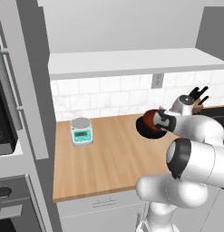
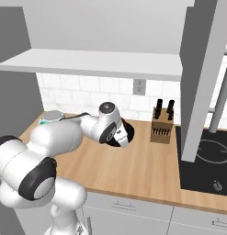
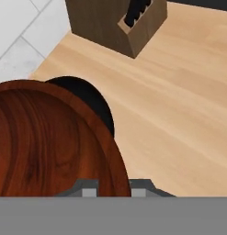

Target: Pick up the bowls on the counter and stack them on top of one another in the open cabinet. Place the smaller bowl on top of the larger bowl.

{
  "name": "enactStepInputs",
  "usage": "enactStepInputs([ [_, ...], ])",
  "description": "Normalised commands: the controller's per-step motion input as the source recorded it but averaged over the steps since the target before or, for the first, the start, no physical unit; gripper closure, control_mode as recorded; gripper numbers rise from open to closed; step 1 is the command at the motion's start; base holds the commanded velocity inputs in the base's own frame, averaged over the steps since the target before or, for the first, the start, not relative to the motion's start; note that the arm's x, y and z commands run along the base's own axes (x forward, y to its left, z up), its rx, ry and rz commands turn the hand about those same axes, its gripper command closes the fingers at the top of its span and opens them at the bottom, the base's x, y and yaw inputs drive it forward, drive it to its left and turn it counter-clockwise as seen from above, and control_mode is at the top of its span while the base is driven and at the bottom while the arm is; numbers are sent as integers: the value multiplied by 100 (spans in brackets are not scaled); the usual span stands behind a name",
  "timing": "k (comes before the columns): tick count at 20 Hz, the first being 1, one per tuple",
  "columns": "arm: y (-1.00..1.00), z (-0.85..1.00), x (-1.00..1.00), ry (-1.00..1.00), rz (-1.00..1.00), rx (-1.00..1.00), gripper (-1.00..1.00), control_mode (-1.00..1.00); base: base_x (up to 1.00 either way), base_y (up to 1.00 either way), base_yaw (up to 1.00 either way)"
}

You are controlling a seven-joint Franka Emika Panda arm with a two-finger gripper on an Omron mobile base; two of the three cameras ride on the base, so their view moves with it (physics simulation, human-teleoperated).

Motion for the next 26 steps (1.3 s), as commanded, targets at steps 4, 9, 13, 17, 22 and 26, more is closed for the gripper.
enactStepInputs([
  [4, -2, -36, 5, 0, 0, 0, 100, -100, 0, 0, 0],
  [9, -3, -33, 13, 1, 0, 0, 100, -100, 0, 0, 0],
  [13, -17, -18, 14, 2, 0, 0, 100, -100, 0, 0, 0],
  [17, -17, -2, 18, 2, 0, 1, 100, -100, 0, 0, 0],
  [22, -6, 7, 30, 0, 0, 0, 100, -100, 0, 0, 0],
  [26, -2, 6, 30, 0, 0, 0, 100, -100, 0, 0, 0],
])
